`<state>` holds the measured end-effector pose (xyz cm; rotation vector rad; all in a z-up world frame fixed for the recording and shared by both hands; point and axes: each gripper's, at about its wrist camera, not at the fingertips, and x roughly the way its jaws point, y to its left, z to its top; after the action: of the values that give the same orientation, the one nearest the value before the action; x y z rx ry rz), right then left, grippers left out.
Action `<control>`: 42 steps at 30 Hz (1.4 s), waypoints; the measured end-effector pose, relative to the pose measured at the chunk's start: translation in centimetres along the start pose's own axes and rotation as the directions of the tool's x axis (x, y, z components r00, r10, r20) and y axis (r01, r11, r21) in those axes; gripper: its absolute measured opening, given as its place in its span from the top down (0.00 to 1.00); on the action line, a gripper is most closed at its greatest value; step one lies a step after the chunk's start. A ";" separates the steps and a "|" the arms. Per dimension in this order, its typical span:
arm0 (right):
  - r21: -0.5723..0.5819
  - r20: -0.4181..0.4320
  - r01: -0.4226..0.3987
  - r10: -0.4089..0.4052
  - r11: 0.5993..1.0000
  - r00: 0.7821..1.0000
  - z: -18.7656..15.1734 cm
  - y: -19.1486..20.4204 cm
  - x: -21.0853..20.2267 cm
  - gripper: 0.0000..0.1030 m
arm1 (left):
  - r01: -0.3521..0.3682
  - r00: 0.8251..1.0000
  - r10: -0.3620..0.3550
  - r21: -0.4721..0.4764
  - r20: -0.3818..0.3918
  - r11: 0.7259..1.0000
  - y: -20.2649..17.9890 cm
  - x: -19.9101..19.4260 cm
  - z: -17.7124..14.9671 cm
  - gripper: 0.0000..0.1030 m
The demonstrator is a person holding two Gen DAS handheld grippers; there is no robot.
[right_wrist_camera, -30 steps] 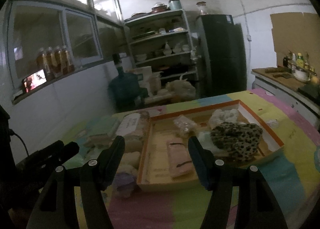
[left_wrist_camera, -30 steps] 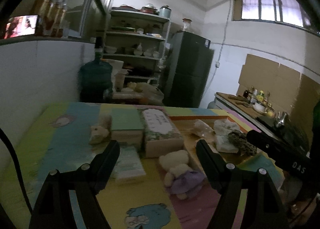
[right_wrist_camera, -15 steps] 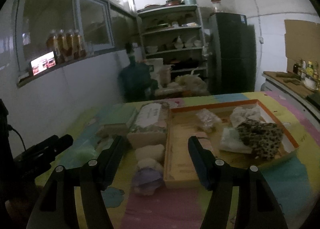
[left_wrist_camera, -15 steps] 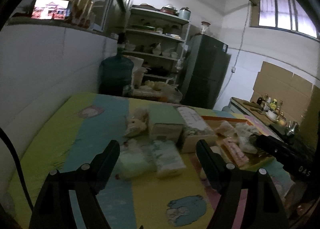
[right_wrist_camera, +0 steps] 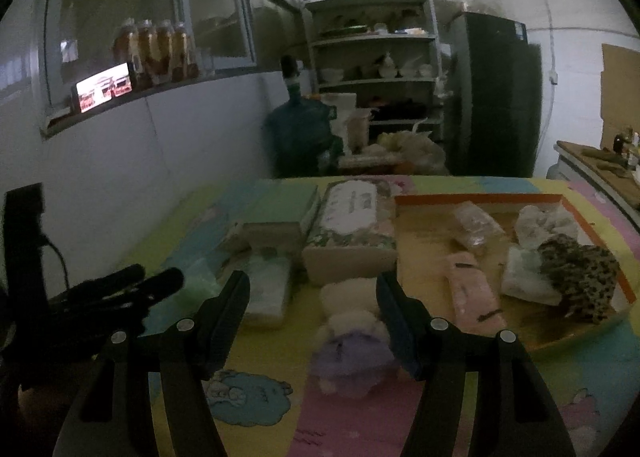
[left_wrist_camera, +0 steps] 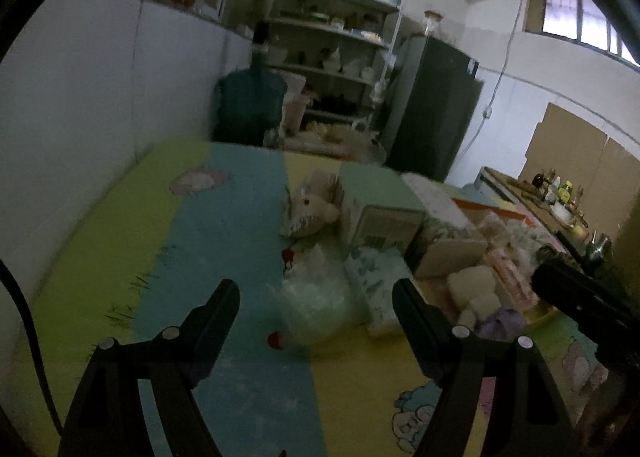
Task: Organize soft objects
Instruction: 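Grasp the green-tinted plastic bag with the left tool, then grasp the white 'Flower' tissue pack with the right tool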
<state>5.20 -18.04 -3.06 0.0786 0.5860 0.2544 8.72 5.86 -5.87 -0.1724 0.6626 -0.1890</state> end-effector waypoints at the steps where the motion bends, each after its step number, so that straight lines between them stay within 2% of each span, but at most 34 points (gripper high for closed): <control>1: 0.000 -0.002 -0.001 0.001 1.000 1.000 0.0 0.0 0.1 0.35 | -0.001 1.000 0.001 -0.007 -0.012 1.000 0.1 0.5 -0.1 0.24; 7: 0.006 -0.015 0.002 -0.002 1.000 1.000 0.1 -0.5 0.9 0.35 | 0.003 0.998 -0.006 -0.046 -0.066 0.999 0.5 2.9 -0.3 0.24; 14: 0.010 -0.034 0.000 0.001 1.000 0.999 0.0 -0.9 2.0 0.35 | -0.008 0.995 0.003 -0.057 -0.097 0.998 0.8 4.4 -0.7 0.24; 20: 0.013 -0.046 -0.009 0.010 1.000 0.999 0.0 -0.9 2.8 0.35 | 0.001 0.990 -0.016 -0.105 -0.139 0.994 1.7 5.3 -0.7 0.26; 22: 0.013 -0.053 -0.013 0.014 1.000 0.998 0.0 -0.8 3.1 0.35 | 0.004 0.991 -0.019 -0.105 -0.136 0.995 1.8 5.3 -0.7 0.29; 26: 0.010 -0.067 -0.020 0.021 1.000 0.998 0.0 -0.5 3.7 0.35 | 0.034 0.991 -0.049 -0.120 -0.127 0.992 2.1 5.2 -0.8 0.53; 33: 0.014 -0.105 -0.043 0.045 0.999 0.993 -0.3 0.4 5.0 0.35 | 0.065 0.993 -0.077 -0.128 -0.094 0.990 2.6 4.6 -0.9 0.57; 42: 0.022 -0.149 -0.087 0.089 0.996 0.985 -0.4 2.4 6.9 0.35 | 0.007 1.000 -0.005 -0.075 0.028 0.997 2.9 1.3 -0.2 0.57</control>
<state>10.01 -13.96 -6.79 0.1007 0.7352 0.3442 9.96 8.34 -7.43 -0.2488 0.6415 -0.1673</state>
